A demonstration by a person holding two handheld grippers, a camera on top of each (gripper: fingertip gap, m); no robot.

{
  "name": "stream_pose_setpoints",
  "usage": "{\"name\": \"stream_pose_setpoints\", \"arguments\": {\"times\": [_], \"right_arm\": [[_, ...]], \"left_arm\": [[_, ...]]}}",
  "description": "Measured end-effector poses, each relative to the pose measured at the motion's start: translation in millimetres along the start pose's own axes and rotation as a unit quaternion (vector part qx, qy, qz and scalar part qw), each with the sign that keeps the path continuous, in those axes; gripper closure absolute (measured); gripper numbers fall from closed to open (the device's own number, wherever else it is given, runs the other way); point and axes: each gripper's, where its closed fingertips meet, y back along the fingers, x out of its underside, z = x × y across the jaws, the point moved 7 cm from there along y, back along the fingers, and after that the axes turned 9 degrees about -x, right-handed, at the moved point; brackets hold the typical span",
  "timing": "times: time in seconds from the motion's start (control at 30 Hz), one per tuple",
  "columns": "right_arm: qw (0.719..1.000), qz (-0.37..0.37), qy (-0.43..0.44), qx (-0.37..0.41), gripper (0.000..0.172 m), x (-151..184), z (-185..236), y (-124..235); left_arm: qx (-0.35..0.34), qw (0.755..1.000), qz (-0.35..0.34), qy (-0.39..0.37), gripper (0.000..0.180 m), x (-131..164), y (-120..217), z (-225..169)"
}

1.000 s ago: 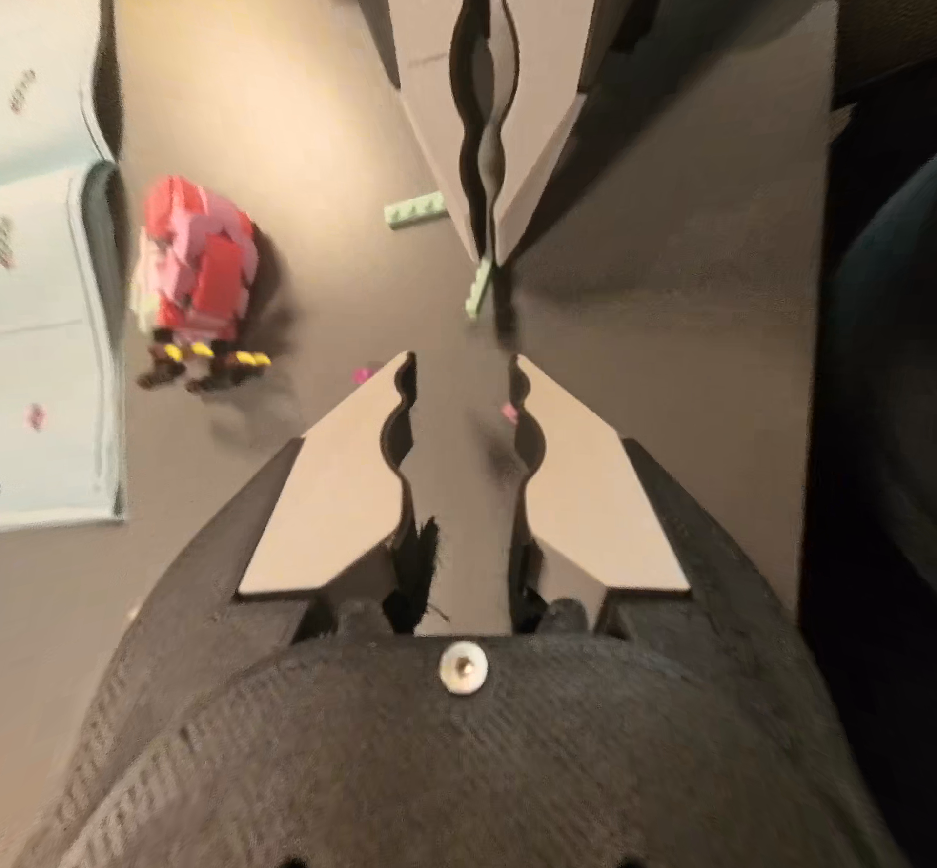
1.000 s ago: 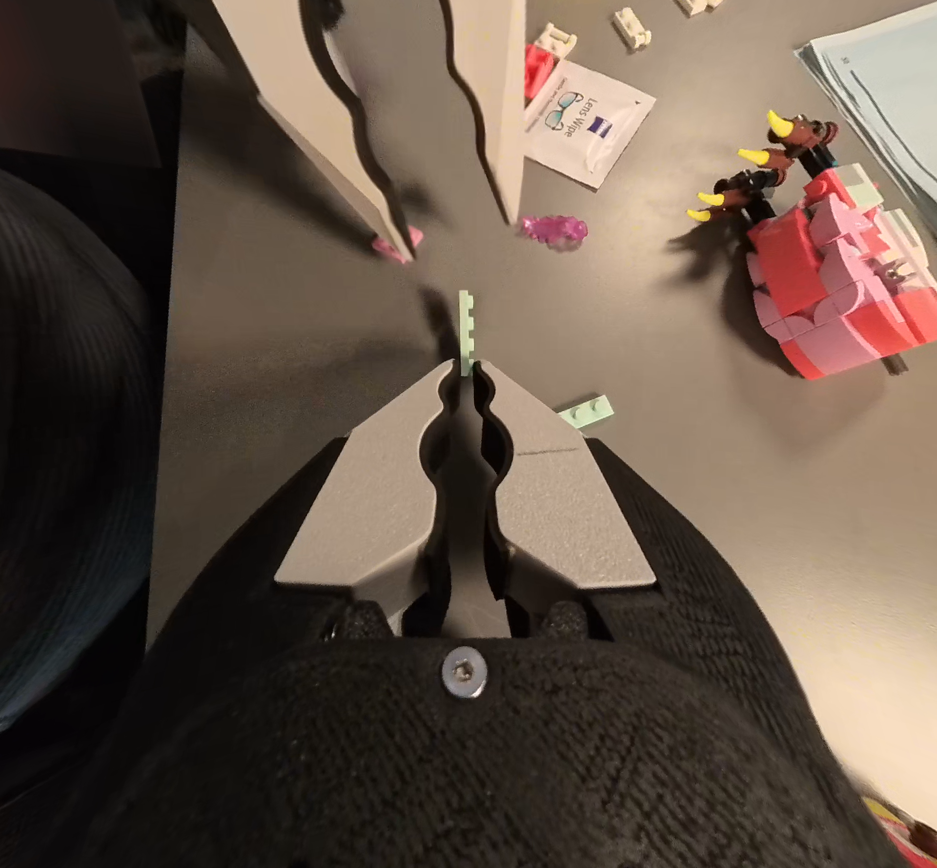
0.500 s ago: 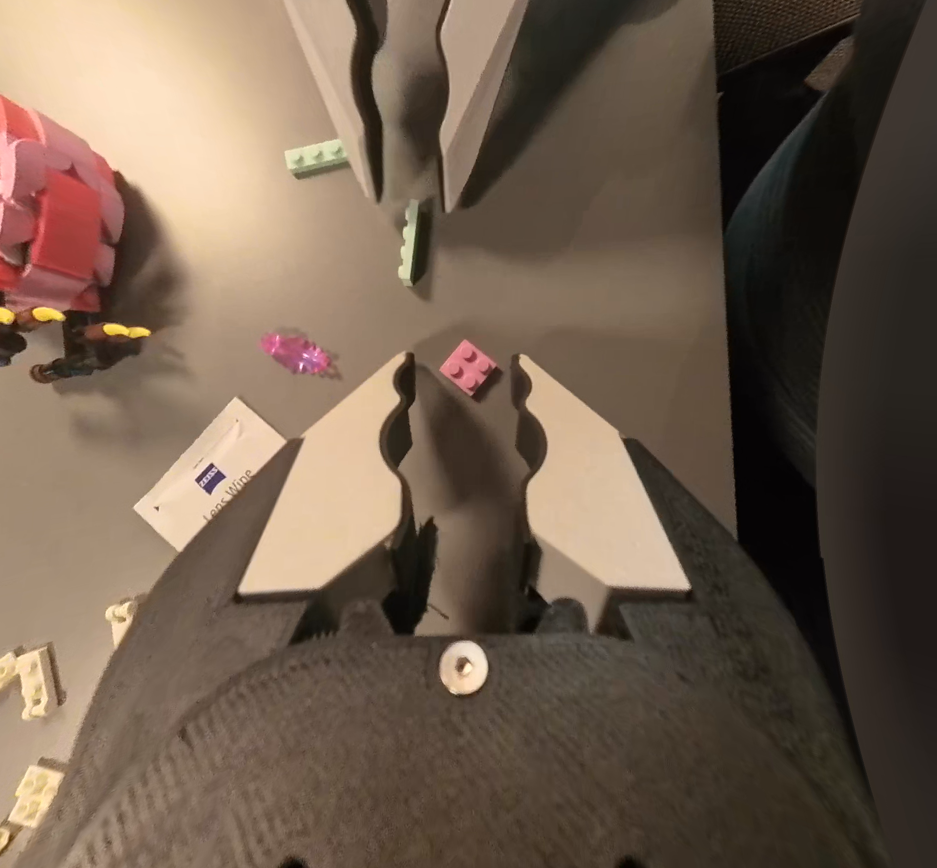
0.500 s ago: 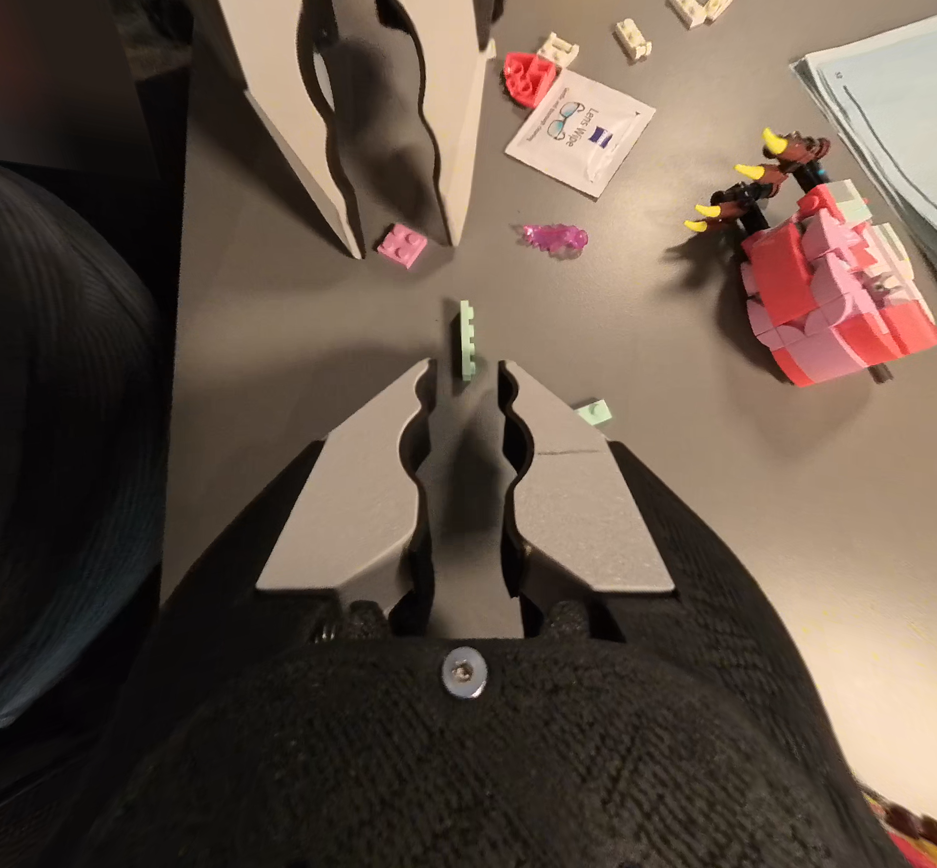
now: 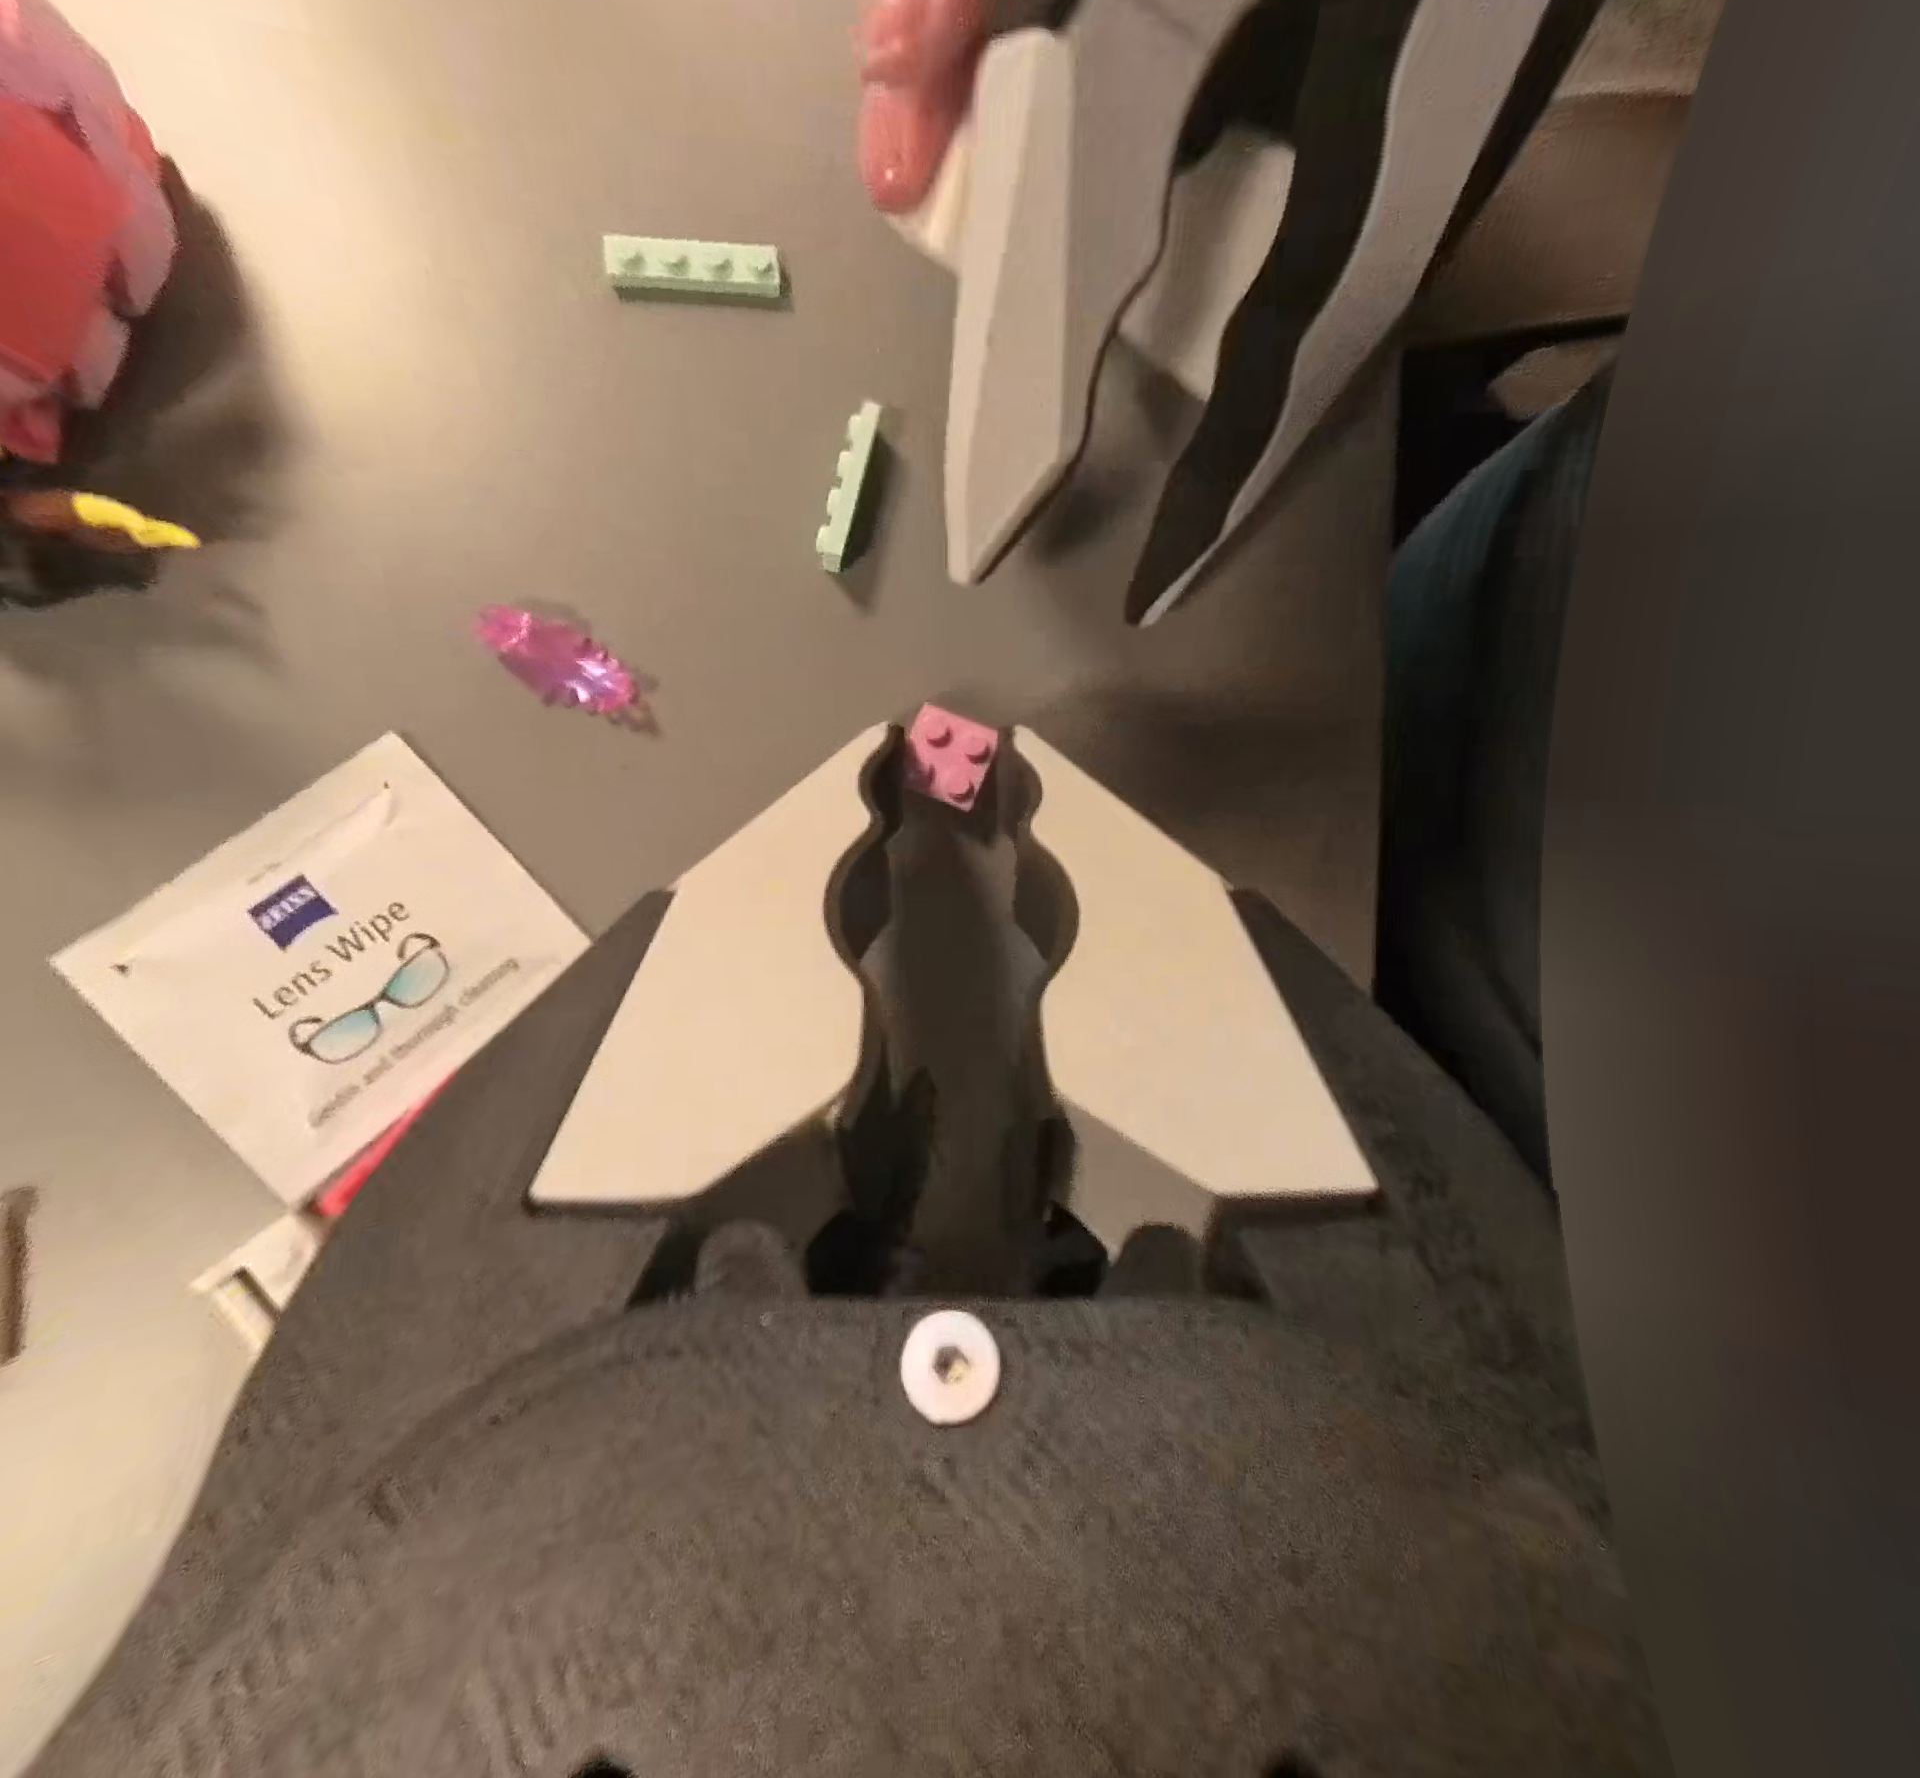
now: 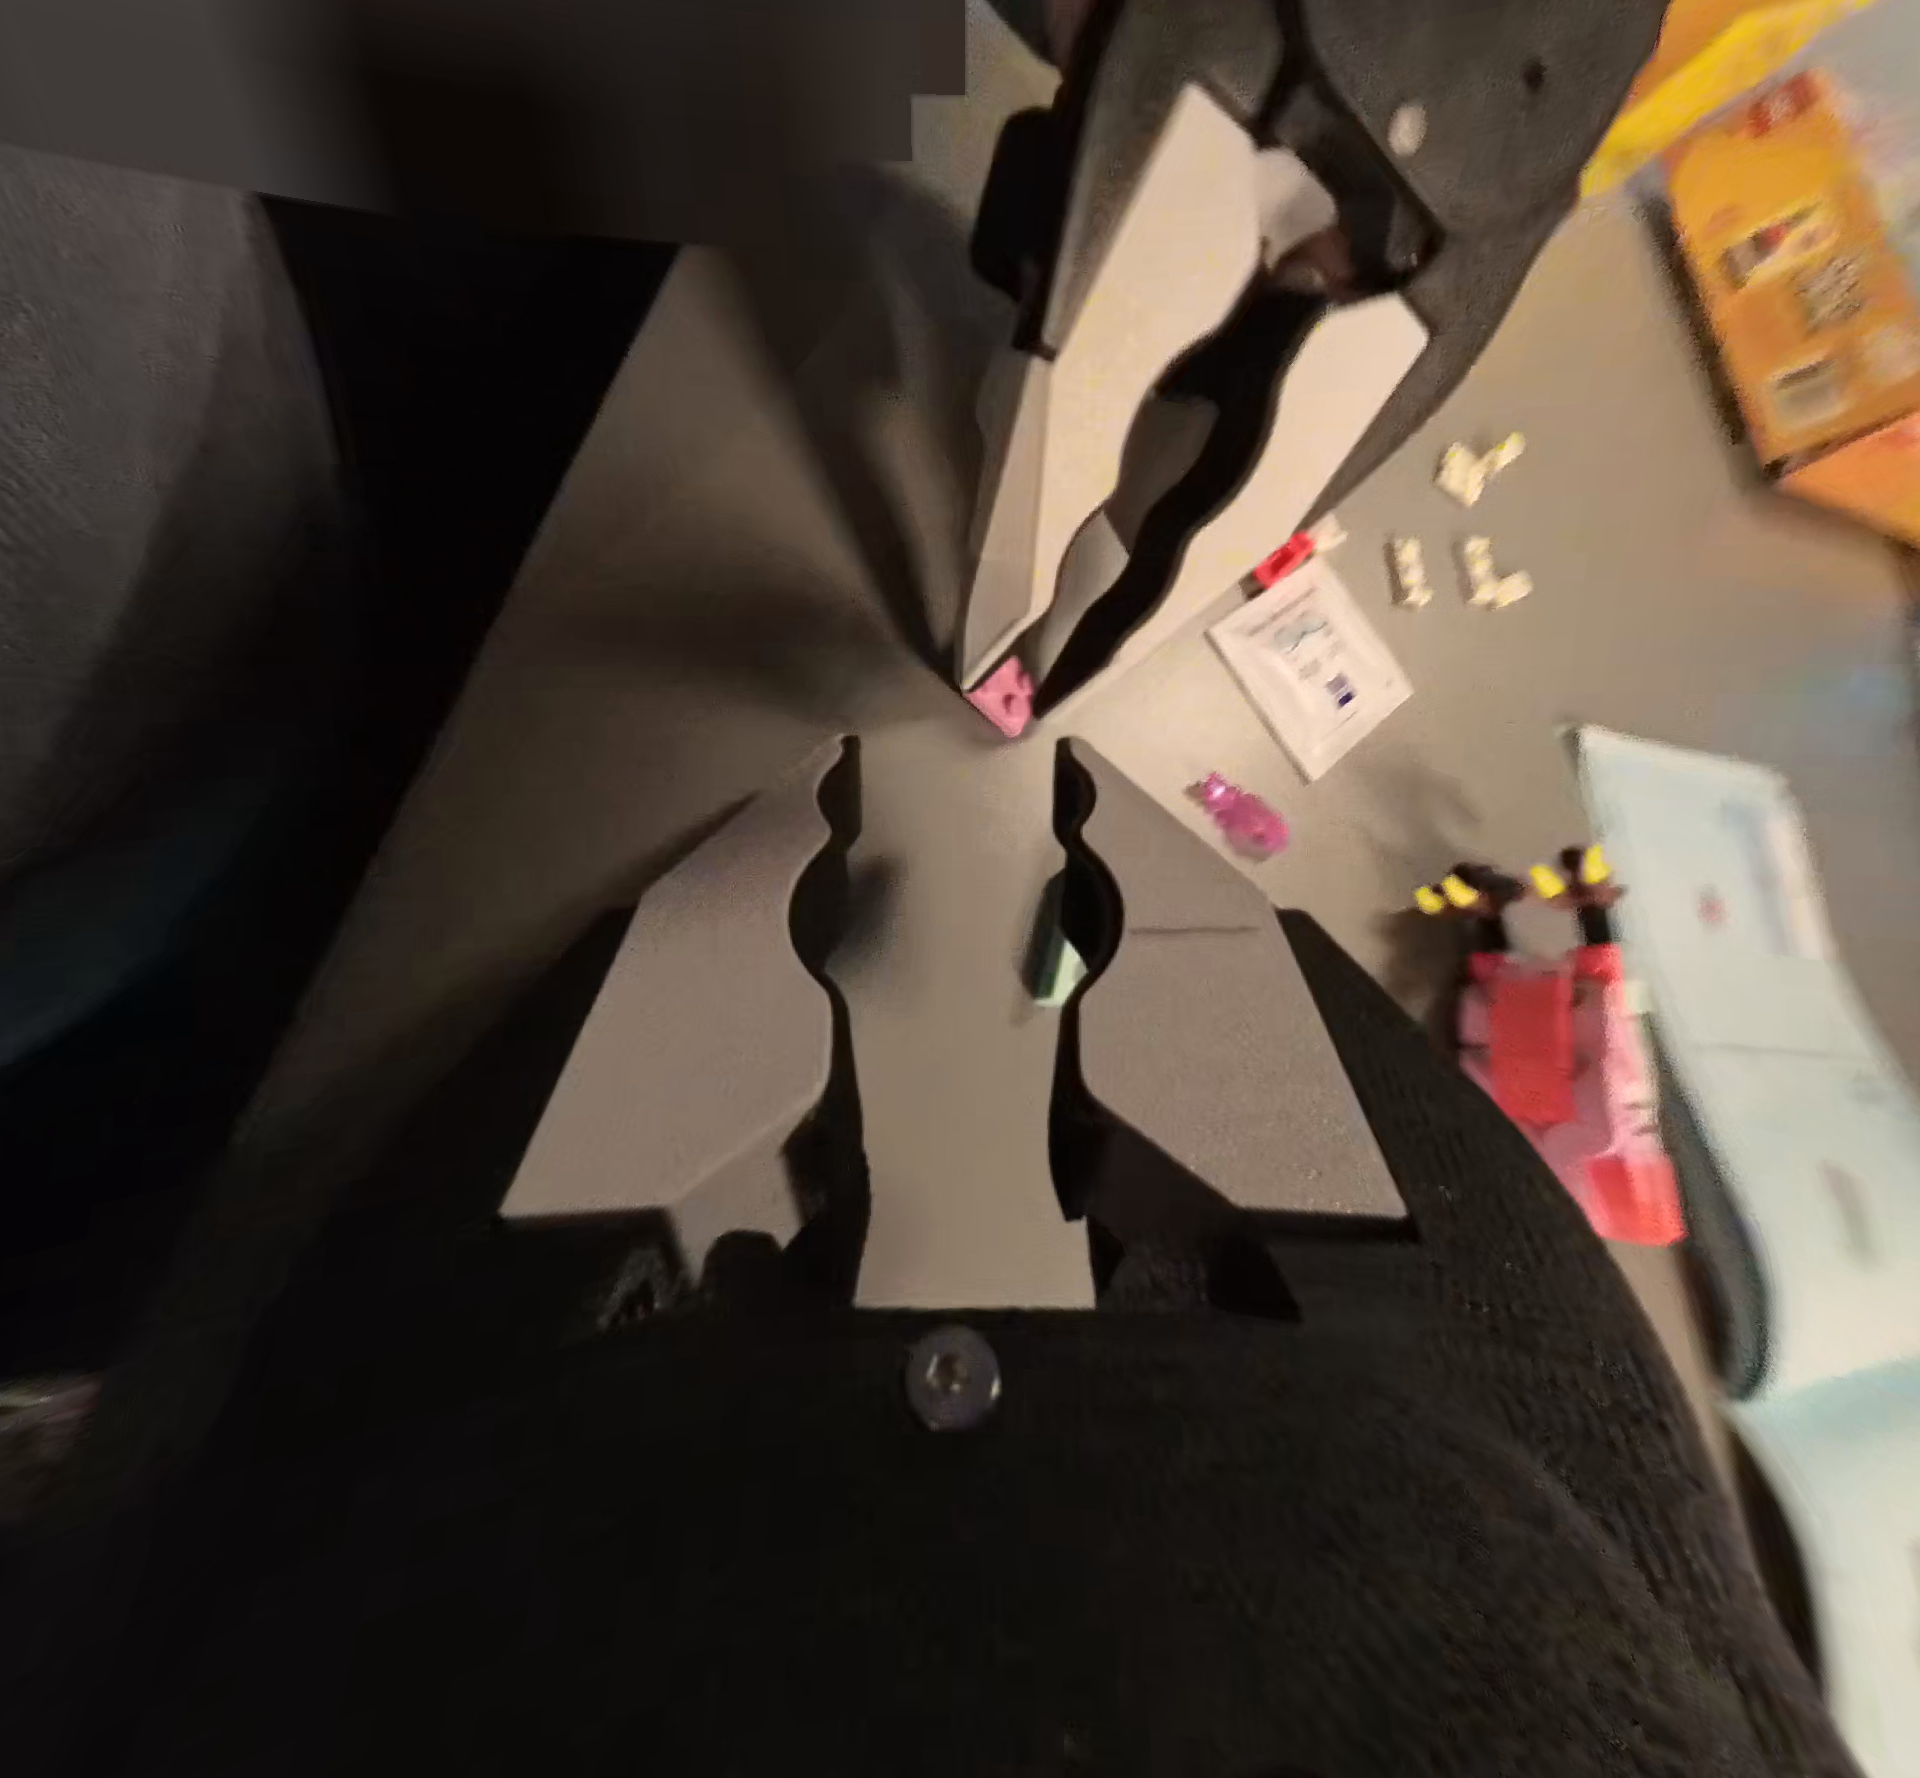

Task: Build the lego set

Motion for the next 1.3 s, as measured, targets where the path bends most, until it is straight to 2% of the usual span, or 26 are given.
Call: {"name": "stream_pose_setpoints", "arguments": {"times": [0.17, 0.3, 0.4, 0.43, 0.5, 0.53, 0.6, 0.67, 0.77, 0.8, 1.0, 1.3], "right_arm": [[0.991, 0.032, 0.118, 0.051, 0.146, -2, -1, -15], [0.984, 0.045, 0.161, 0.057, 0.153, -4, 0, -23], [0.982, 0.044, 0.174, 0.065, 0.169, -5, 0, -27], [0.983, 0.047, 0.166, 0.071, 0.169, -5, -2, -28], [0.988, 0.042, 0.121, 0.082, 0.169, -2, -7, -26], [0.991, 0.030, 0.093, 0.088, 0.169, -1, -10, -24], [0.995, 0.004, 0.041, 0.089, 0.169, 1, -14, -18], [0.996, -0.021, 0.002, 0.088, 0.169, 2, -16, -13], [0.995, -0.046, -0.036, 0.077, 0.170, 3, -18, -8], [0.995, -0.049, -0.045, 0.071, 0.170, 4, -18, -7], [0.991, -0.082, -0.091, 0.062, 0.169, 4, -22, 1], [0.989, -0.092, -0.101, 0.056, 0.170, 5, -22, 5]], "left_arm": [[0.057, 0.997, -0.012, 0.057, 0.165, 2, 1, 2], [0.091, 0.992, -0.027, 0.077, 0.165, 1, 3, 1], [0.098, 0.991, -0.036, 0.086, 0.168, 0, 5, 1], [0.084, 0.992, -0.039, 0.090, 0.167, -1, 5, 3], [0.044, 0.994, -0.055, 0.086, 0.138, -3, 6, 5], [0.019, 0.995, -0.068, 0.068, 0.129, -5, 8, 5], [-0.030, 0.995, -0.099, -0.009, 0.134, -8, 11, -2], [-0.084, 0.987, -0.107, -0.088, 0.147, -9, 11, -9], [-0.128, 0.976, -0.097, -0.145, 0.161, -10, 5, -13], [-0.142, 0.973, -0.100, -0.153, 0.167, -11, 4, -12], [-0.152, 0.966, -0.134, -0.159, 0.168, -15, 8, -11], [-0.138, 0.969, -0.145, -0.145, 0.176, -15, 10, -10]]}}
